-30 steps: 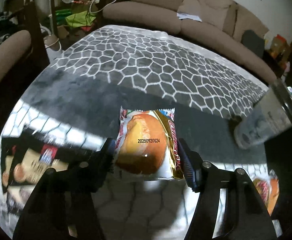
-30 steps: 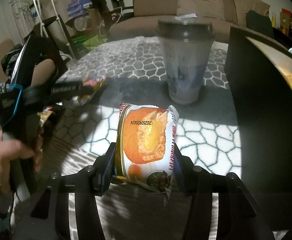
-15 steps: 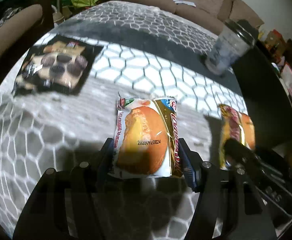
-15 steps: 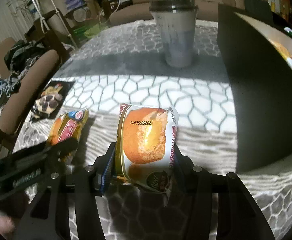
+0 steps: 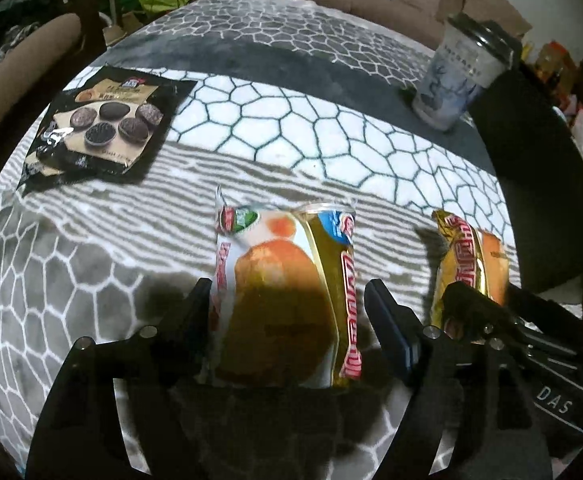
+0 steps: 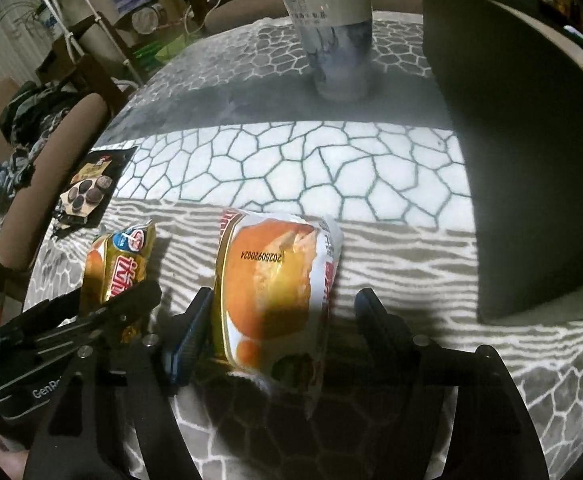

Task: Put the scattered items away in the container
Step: 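Carry both held snack cakes toward the black box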

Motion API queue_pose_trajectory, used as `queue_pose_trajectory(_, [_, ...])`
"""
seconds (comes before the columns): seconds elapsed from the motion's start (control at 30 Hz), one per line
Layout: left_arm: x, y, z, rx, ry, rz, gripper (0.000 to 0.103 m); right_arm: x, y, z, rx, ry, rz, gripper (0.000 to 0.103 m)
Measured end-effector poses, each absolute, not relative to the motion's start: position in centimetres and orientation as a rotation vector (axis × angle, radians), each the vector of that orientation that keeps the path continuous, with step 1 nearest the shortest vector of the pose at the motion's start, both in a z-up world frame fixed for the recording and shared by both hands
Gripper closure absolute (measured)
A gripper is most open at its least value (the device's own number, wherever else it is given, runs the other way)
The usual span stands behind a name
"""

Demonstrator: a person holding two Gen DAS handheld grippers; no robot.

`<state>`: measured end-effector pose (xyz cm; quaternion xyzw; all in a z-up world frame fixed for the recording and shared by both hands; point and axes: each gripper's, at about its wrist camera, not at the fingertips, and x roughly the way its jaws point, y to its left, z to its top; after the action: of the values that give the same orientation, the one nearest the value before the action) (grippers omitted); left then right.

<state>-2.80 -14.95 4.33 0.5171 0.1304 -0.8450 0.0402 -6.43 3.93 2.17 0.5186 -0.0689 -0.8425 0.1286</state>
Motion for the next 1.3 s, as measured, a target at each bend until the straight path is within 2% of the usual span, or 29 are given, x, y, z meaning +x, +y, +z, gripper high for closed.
queue_pose_trajectory(0.03, [-2.9,-14.9,4.3,1.581,0.395,-2.591,0.031,-6.5,3.8,2.1,1.509,-0.193,-2.450,0.030])
queue_pose_trajectory(0.1, [-2.9,-15.0,4.3,1.576,0.393,-2.595,0.035,-6.4,3.5,2.2,1.493,-0.174,-2.445,0.039])
queue_pose_trajectory(0.13, [-2.9,-15.0,4.4,1.571,0.395,-2.598,0.038,-6.3,3.4,2.3,1.483,-0.169,-2.437,0.048])
queue_pose_trajectory(0.23, [-2.6,-15.5,4.6,1.571,0.439,-2.600,0.048,-6.0,3.1,2.8,1.464,-0.132,-2.451,0.051])
queue_pose_trajectory(0.27, [-2.4,-15.9,4.7,1.567,0.465,-2.597,0.051,-5.9,3.0,3.0,1.456,-0.122,-2.456,0.051])
queue_pose_trajectory(0.5, [-1.2,-15.9,7.1,1.546,0.521,-2.615,0.051,-4.5,3.5,6.3,1.381,-0.102,-2.480,0.052])
queue_pose_trajectory(0.7, [-0.9,-12.7,13.8,1.483,0.495,-2.756,0.051,-3.0,6.0,12.5,1.268,-0.107,-2.527,0.052])
queue_pose_trajectory(0.9, [-2.5,-6.4,20.1,1.470,0.401,-2.891,0.051,-3.2,12.6,17.5,1.246,-0.225,-2.550,0.052])
queue_pose_trajectory(1.07, [-5.7,-0.1,22.5,1.516,0.320,-2.948,0.051,-4.5,19.3,18.5,1.324,-0.266,-2.591,0.052])
queue_pose_trajectory(1.3, [-10.3,8.0,21.4,1.664,0.266,-2.931,0.051,-7.7,27.8,17.0,1.471,-0.338,-2.587,0.052])
